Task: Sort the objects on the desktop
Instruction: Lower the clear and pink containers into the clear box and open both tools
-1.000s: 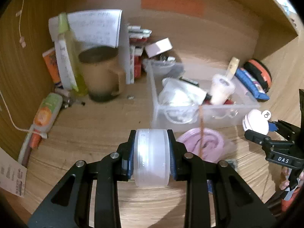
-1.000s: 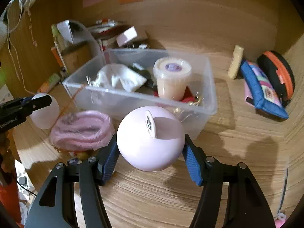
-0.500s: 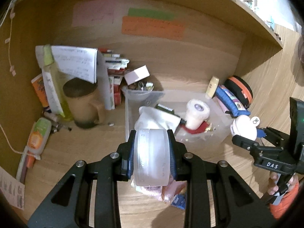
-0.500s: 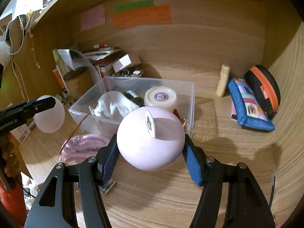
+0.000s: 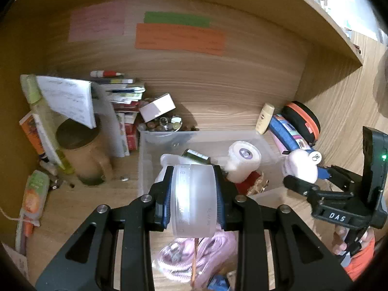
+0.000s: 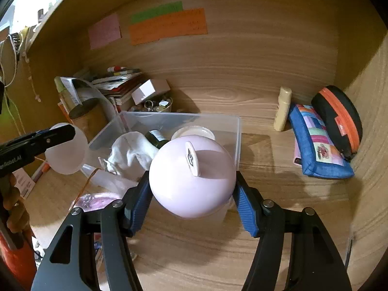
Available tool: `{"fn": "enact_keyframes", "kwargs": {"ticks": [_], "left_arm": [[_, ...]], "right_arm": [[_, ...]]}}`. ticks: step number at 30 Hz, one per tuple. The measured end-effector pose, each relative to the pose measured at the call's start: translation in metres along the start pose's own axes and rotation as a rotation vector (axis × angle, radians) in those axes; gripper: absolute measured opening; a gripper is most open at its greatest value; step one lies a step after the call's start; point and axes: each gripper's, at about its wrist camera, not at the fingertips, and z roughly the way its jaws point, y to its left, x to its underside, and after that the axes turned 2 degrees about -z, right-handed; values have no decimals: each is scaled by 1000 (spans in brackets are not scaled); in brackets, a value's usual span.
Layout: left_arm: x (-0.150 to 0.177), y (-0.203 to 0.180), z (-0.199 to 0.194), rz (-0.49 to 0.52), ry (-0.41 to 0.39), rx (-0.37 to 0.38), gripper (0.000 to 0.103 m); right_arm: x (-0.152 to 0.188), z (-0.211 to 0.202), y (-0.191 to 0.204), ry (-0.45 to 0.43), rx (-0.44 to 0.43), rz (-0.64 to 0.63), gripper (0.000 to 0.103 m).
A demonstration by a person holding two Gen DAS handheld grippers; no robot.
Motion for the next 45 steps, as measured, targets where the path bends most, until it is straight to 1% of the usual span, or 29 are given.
{"fn": "enact_keyframes", "kwargs": {"ticks": [7,11,12,16,18,21,26,27,29,33,36,38,39,40,42,44,45], "left_arm": [[-8,-9,30,16,32,27,29],[-13,-12,52,-2,67,61,29],[-14,-14,59,-2,79,63,29],[-12,-19,77,13,116,75,29],[-10,-21,83,19,129,82,29],[-9,-20,89,25,144,75,29],[-6,-16,102,8,188,65,29],[-6,-15,102,7,191,66,29],[-5,-17,102,10,190,63,29],[-4,-18,104,10,197,46,29],[-4,-19,104,15,195,33,30],[-3,-18,104,16,196,24,39],[-4,-18,104,13,194,20,52],[-4,-17,102,9,183,22,65],[-6,-18,95,5,154,28,72],[-7,-20,88,17,121,3,73],[-8,-20,86,22,114,-5,74]], "right_arm": [[-10,26,-3,32,-21,-8,60],[-13,40,-5,53,-28,-6,60],[-12,43,-5,57,-18,-8,60],[-10,51,-9,66,-36,14,60],[-9,54,-10,70,-30,17,60],[-8,56,-7,60,-12,0,60],[-7,59,-3,59,-22,-21,60],[-7,61,-2,69,-32,-23,61],[-6,61,0,71,-18,-41,61],[-5,60,3,59,-15,-53,62],[-5,60,3,60,-28,-47,62],[-5,60,4,66,-27,-47,62],[-5,60,5,65,-23,-52,62],[-5,60,6,64,-15,-58,65],[-5,56,9,54,-6,-69,72],[-5,51,11,40,-10,-74,82],[-6,47,12,34,-17,-76,84]]}}
